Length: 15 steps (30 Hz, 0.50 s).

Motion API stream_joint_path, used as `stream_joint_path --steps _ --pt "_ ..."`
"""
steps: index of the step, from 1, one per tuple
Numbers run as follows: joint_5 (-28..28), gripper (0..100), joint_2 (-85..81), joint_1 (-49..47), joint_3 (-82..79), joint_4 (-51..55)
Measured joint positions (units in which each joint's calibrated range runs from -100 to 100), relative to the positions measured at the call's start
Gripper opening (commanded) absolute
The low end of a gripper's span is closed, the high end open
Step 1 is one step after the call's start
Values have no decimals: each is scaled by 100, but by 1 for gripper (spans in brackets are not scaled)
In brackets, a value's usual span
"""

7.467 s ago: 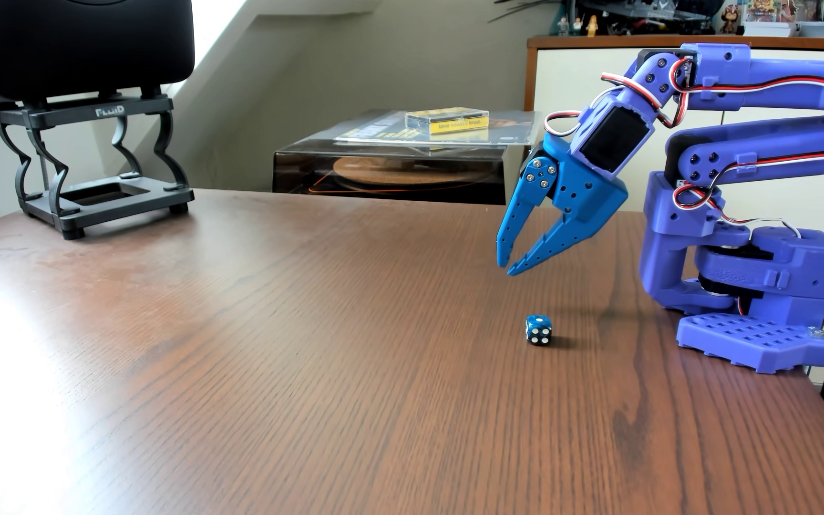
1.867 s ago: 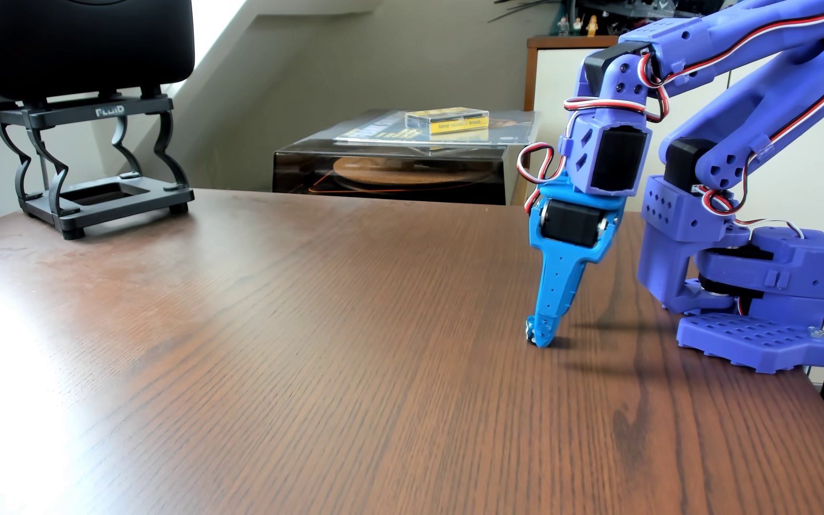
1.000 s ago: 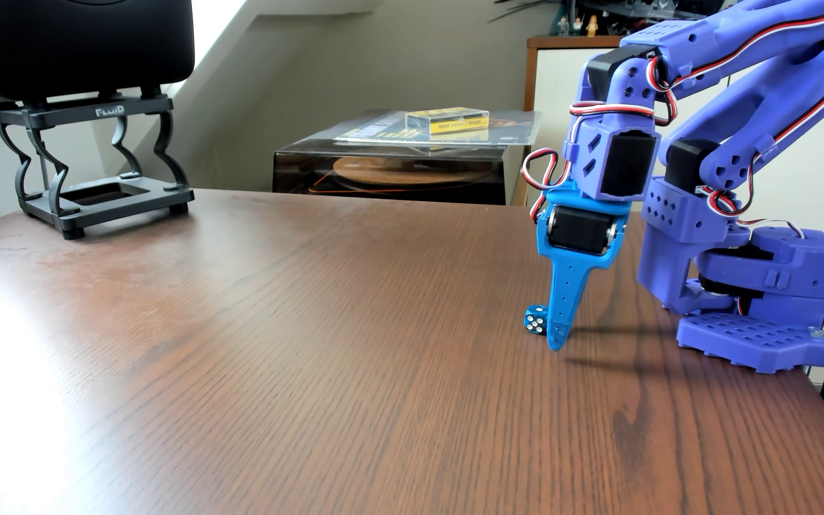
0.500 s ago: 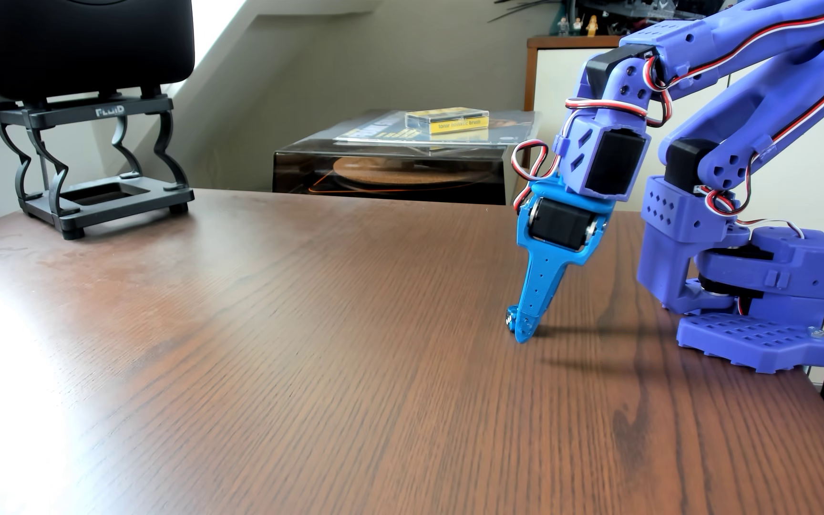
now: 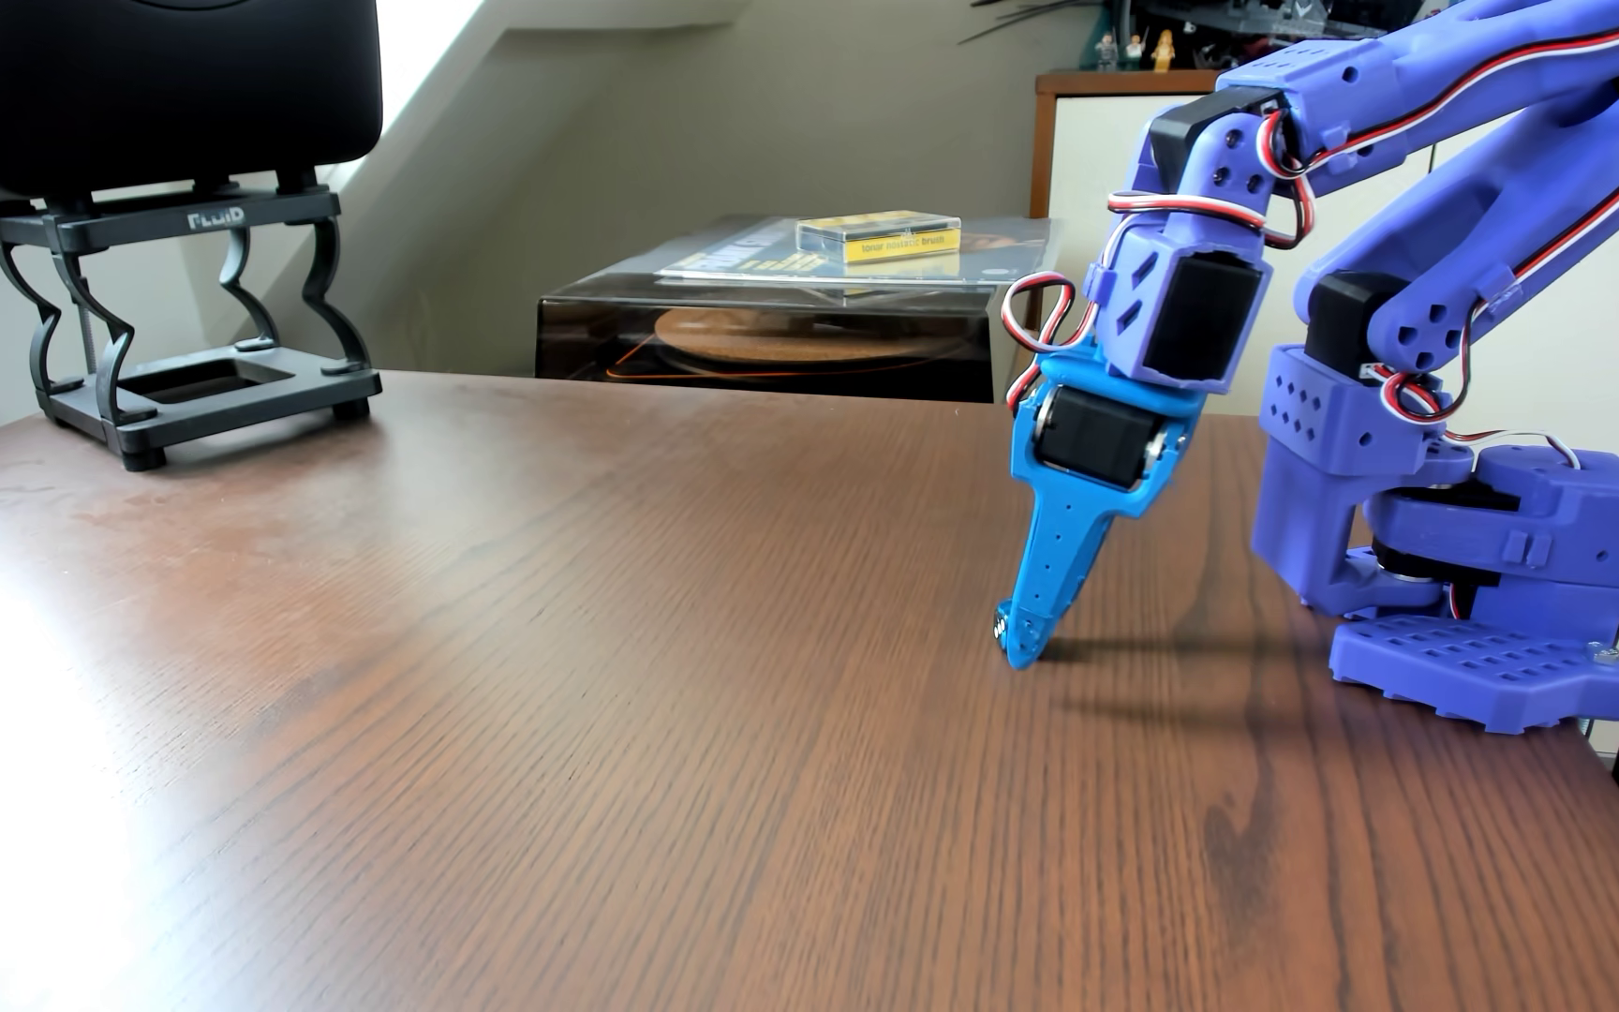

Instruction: Grab the blue dice

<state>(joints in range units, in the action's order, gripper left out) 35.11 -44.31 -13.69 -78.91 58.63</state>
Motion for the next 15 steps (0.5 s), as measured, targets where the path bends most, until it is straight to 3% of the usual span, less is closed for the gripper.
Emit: stream_joint_path --steps 15 --pt "0 21 0 106 0 -348"
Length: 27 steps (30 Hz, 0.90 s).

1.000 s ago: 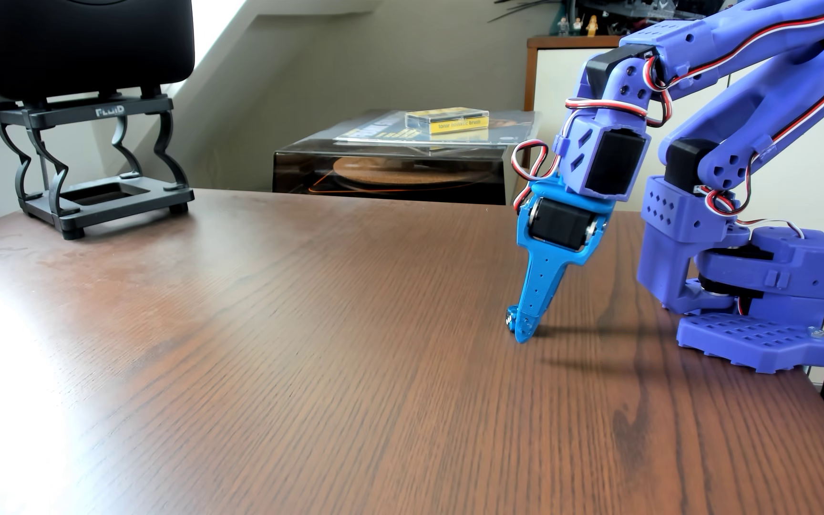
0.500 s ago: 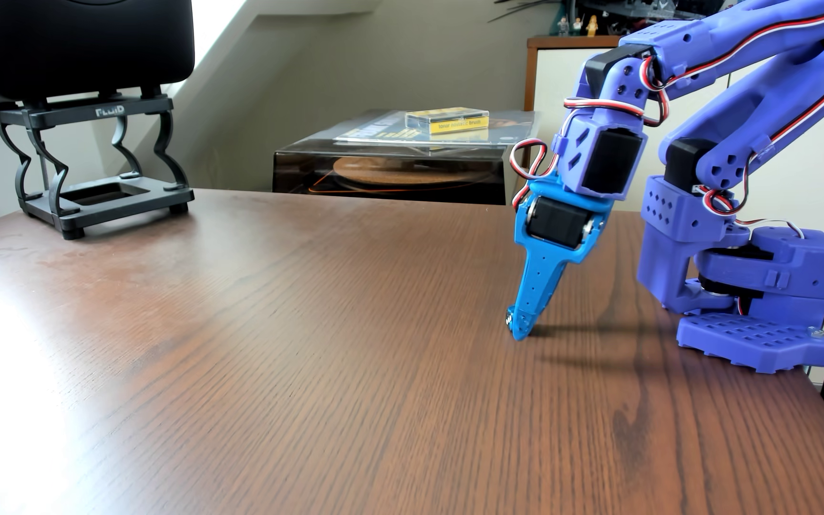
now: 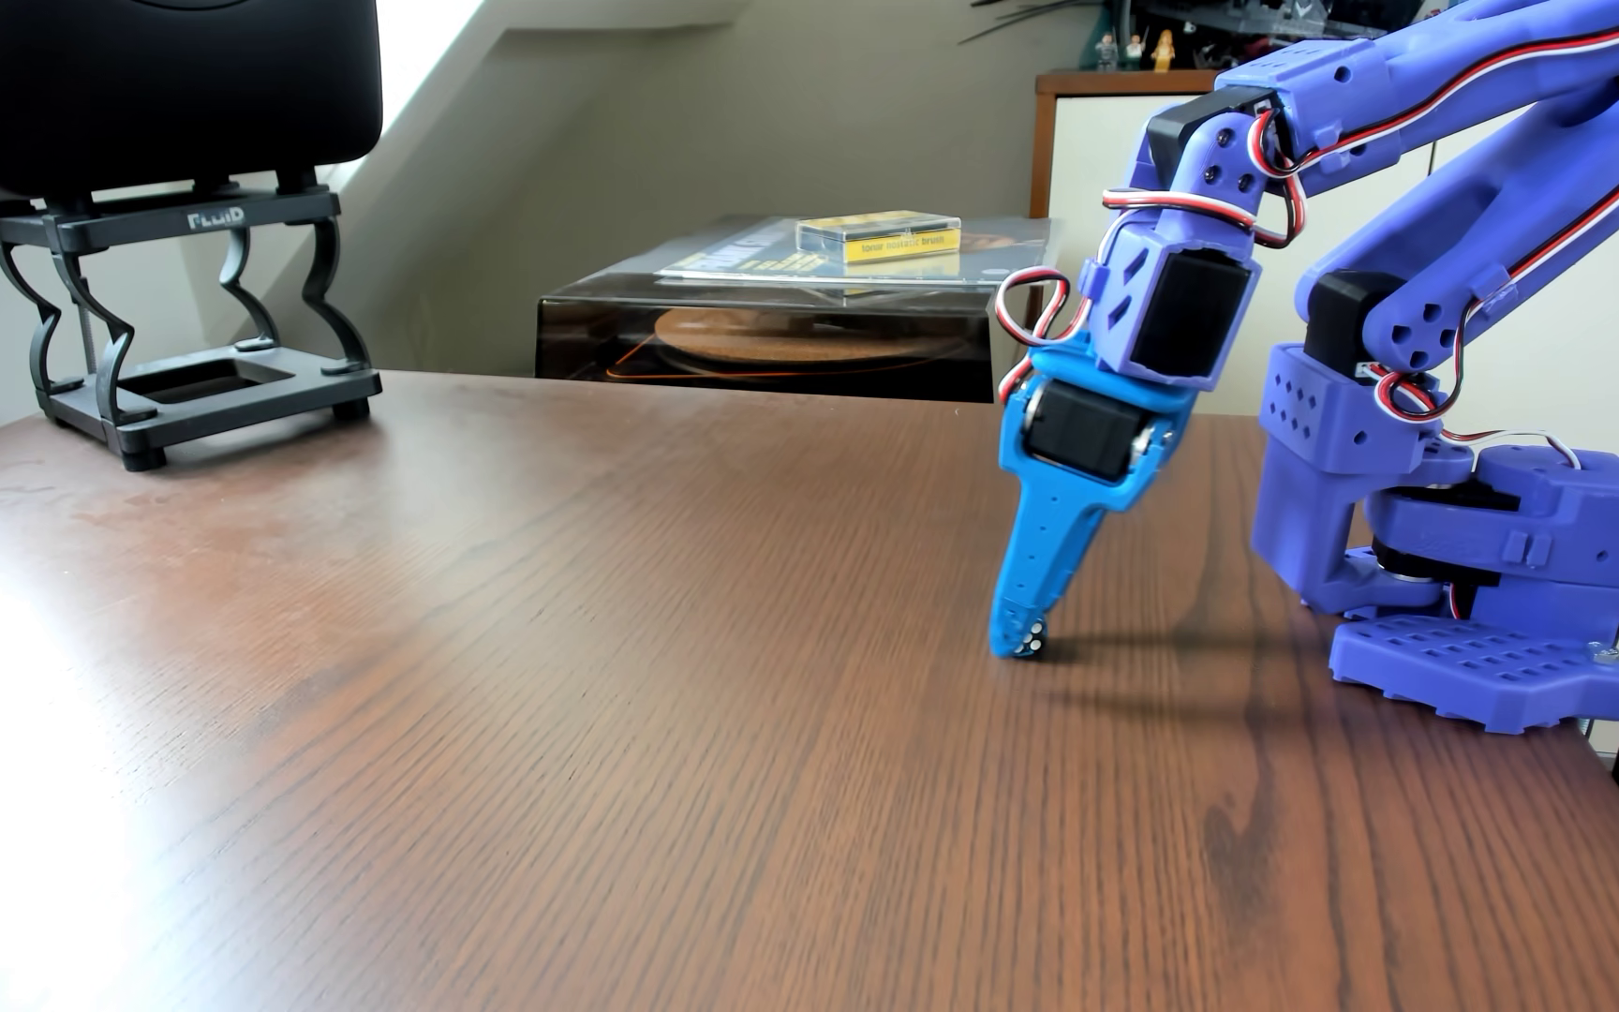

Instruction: Grab the blue dice

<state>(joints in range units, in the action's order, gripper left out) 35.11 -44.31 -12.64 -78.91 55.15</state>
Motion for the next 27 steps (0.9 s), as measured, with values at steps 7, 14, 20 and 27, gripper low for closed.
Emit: stream_joint_path --steps 7,14,20,27 --pt "-136 21 0 0 0 -226" --pt "-136 21 0 0 -144 -226" --pt "-136 21 0 0 -144 -226" --pt "-136 21 0 0 -144 -226"
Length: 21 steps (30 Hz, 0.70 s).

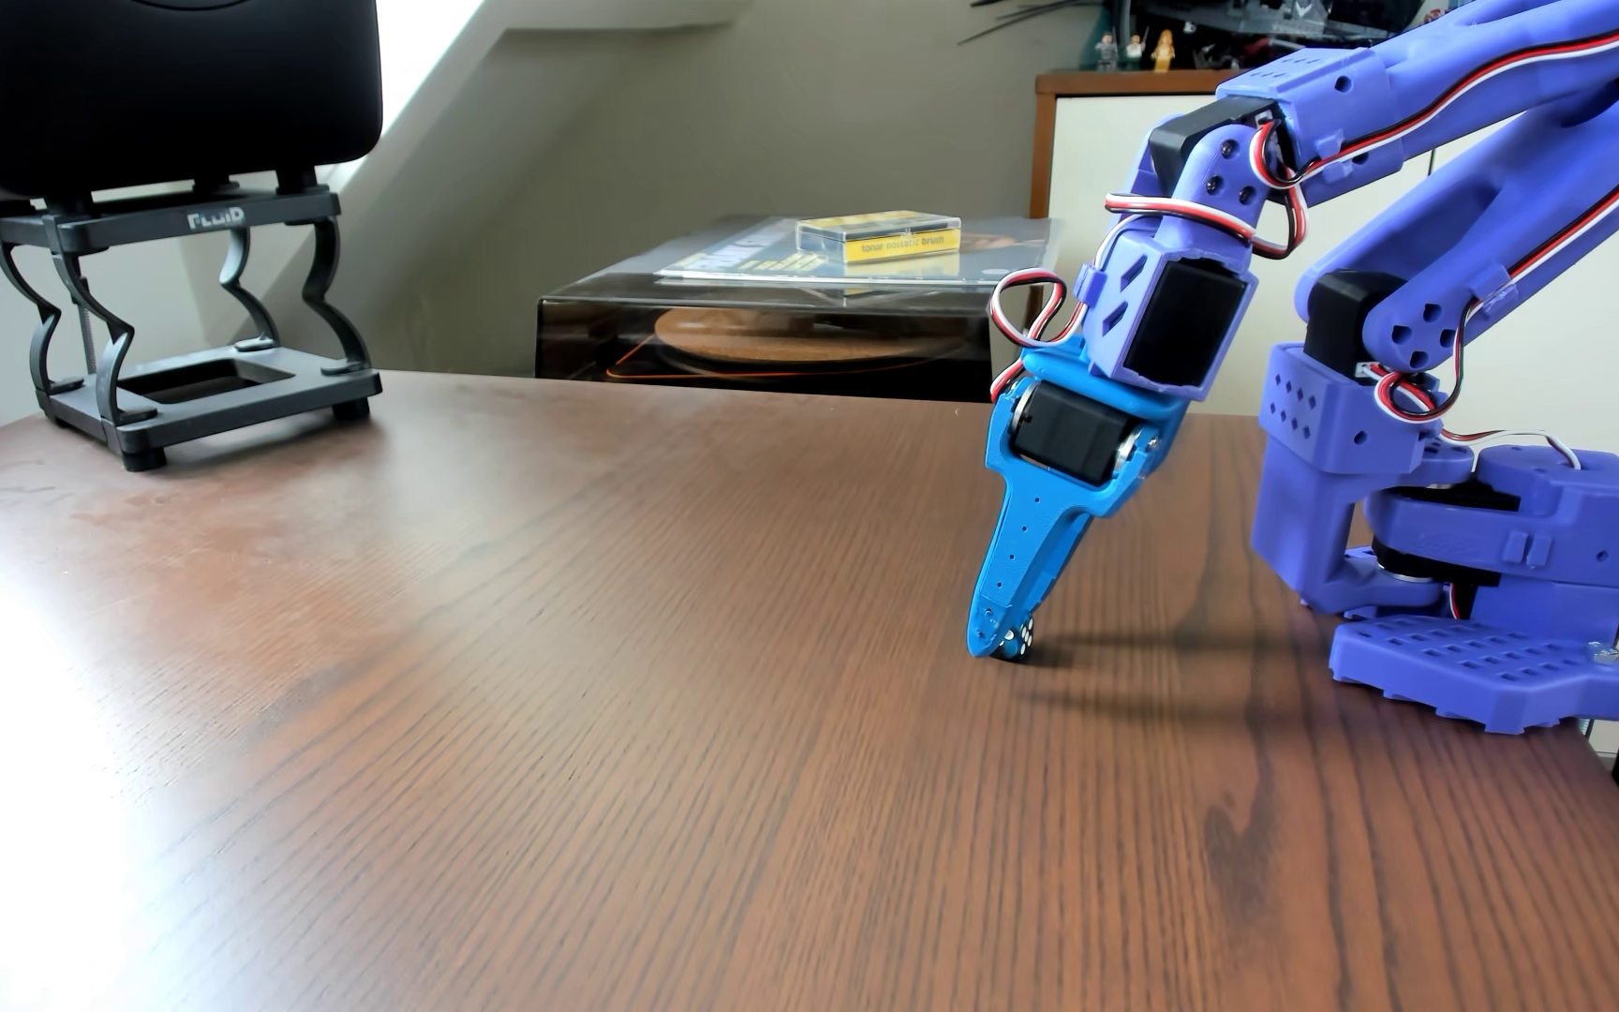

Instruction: Grab the blue dice

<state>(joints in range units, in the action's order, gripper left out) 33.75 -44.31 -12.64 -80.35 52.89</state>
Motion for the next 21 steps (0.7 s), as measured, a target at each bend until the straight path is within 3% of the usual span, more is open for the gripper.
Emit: stream_joint_path --steps 3,9,21 --pt "0 20 0 0 0 0" --pt "0 9 0 0 0 0" --pt "0 17 0 -114 -81 0"
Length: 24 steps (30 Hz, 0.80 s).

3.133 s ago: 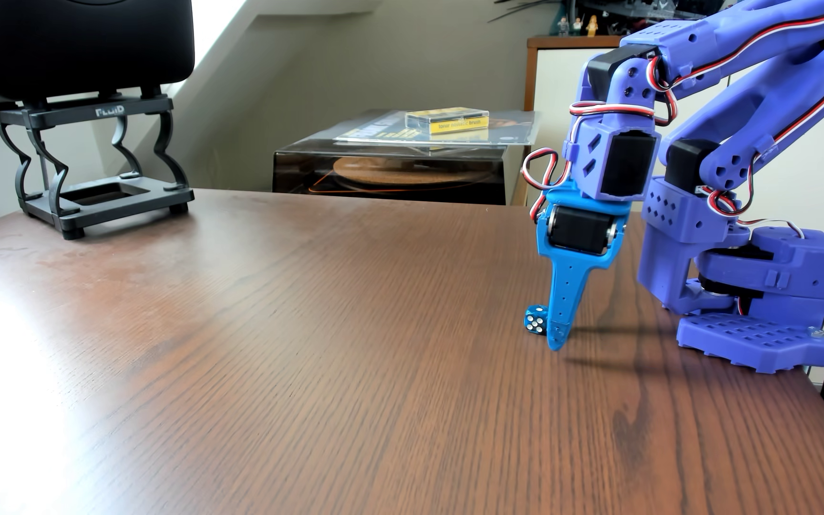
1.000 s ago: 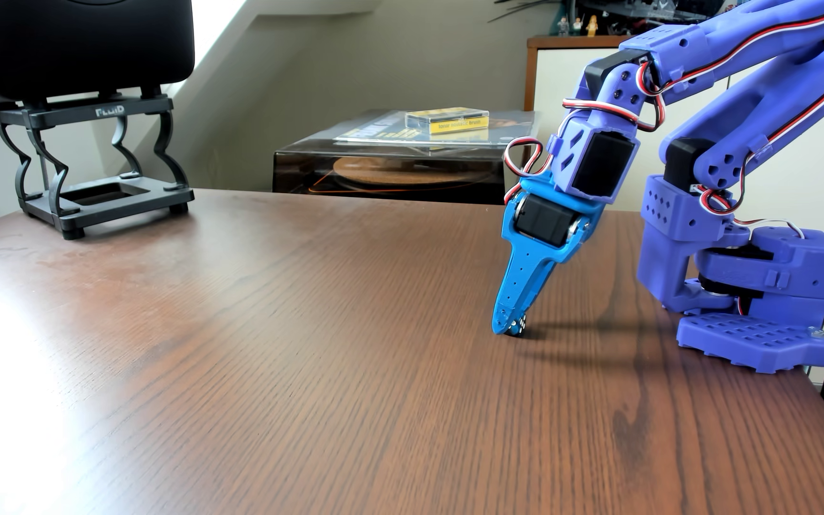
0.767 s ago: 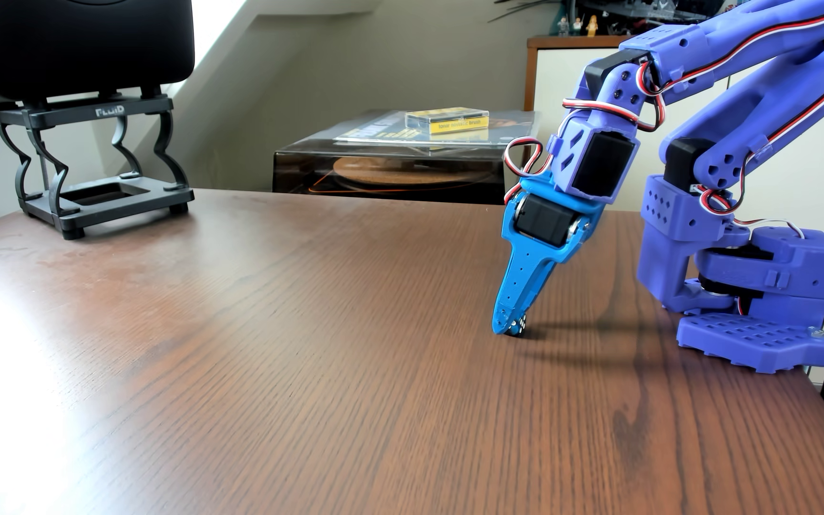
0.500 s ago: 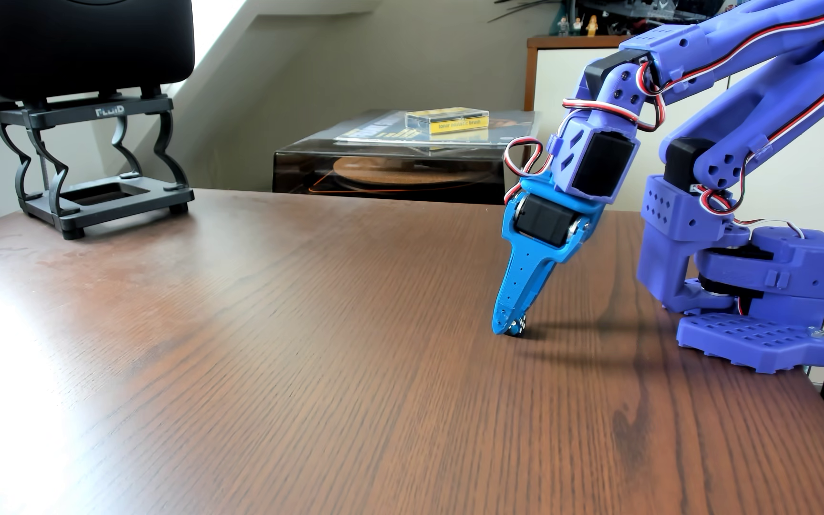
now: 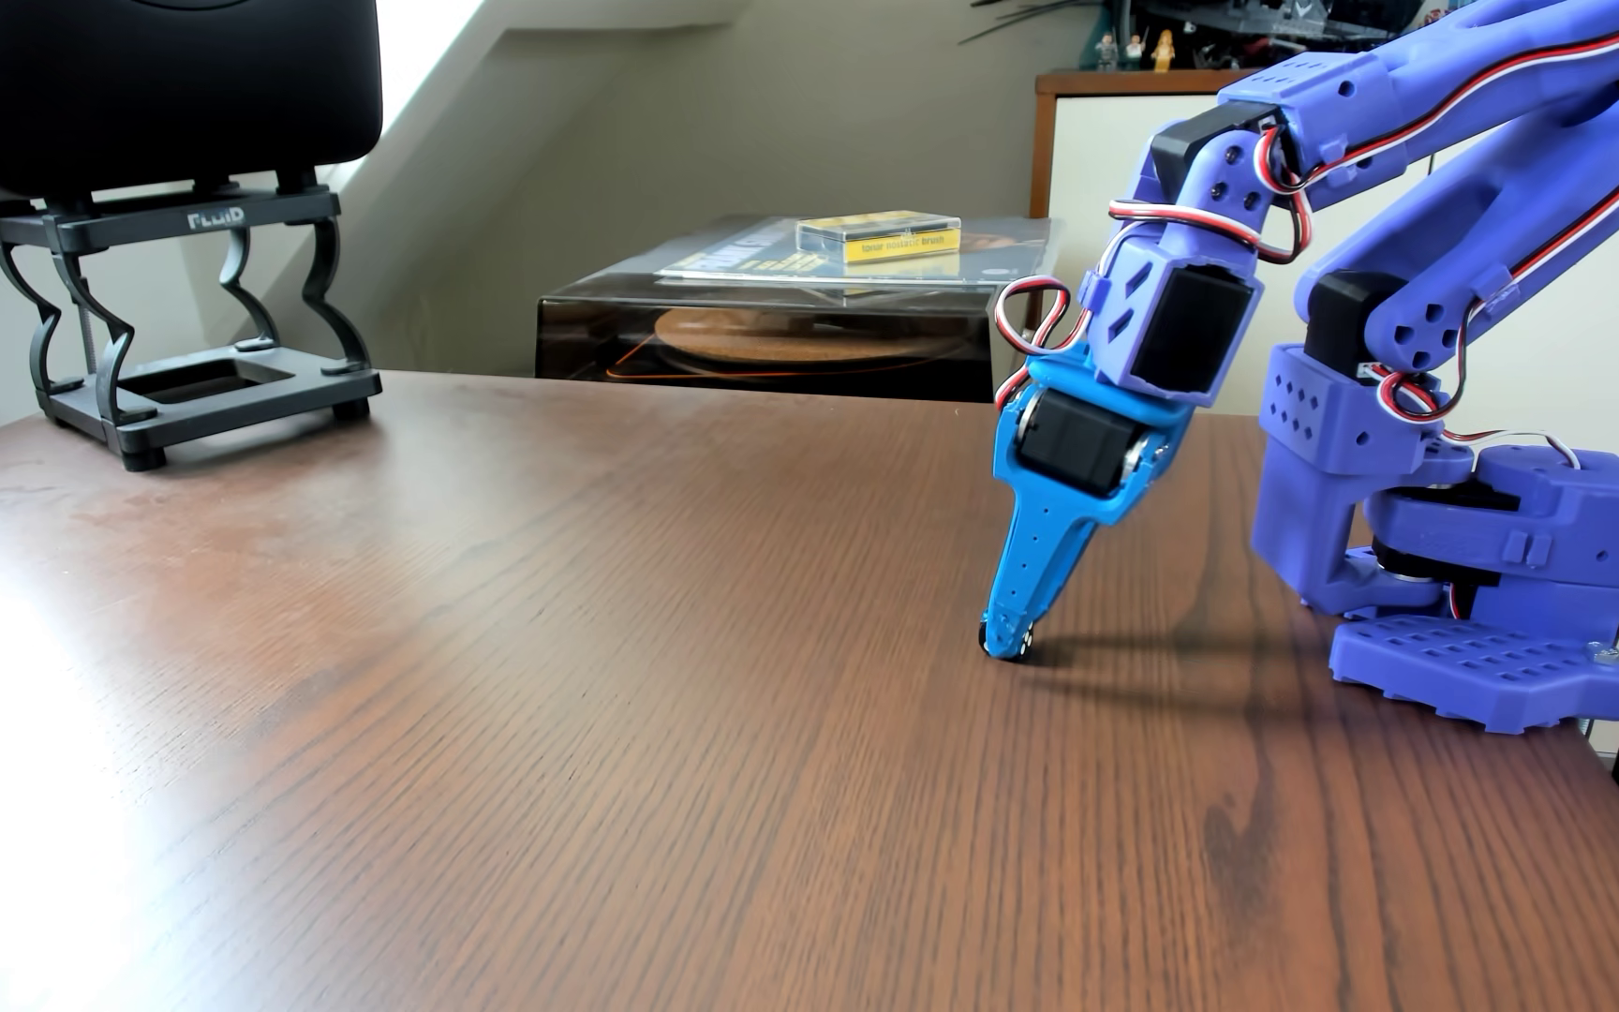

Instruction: Grab the blue dice

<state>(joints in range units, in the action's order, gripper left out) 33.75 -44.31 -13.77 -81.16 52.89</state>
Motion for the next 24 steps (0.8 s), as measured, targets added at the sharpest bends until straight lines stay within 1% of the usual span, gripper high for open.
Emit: stream_joint_path --steps 9,13,15,24 --pt "0 16 0 -114 0 0" --pt "0 6 0 -114 0 0" --pt "0 3 0 -114 0 0" --pt "0 4 0 -114 0 0"
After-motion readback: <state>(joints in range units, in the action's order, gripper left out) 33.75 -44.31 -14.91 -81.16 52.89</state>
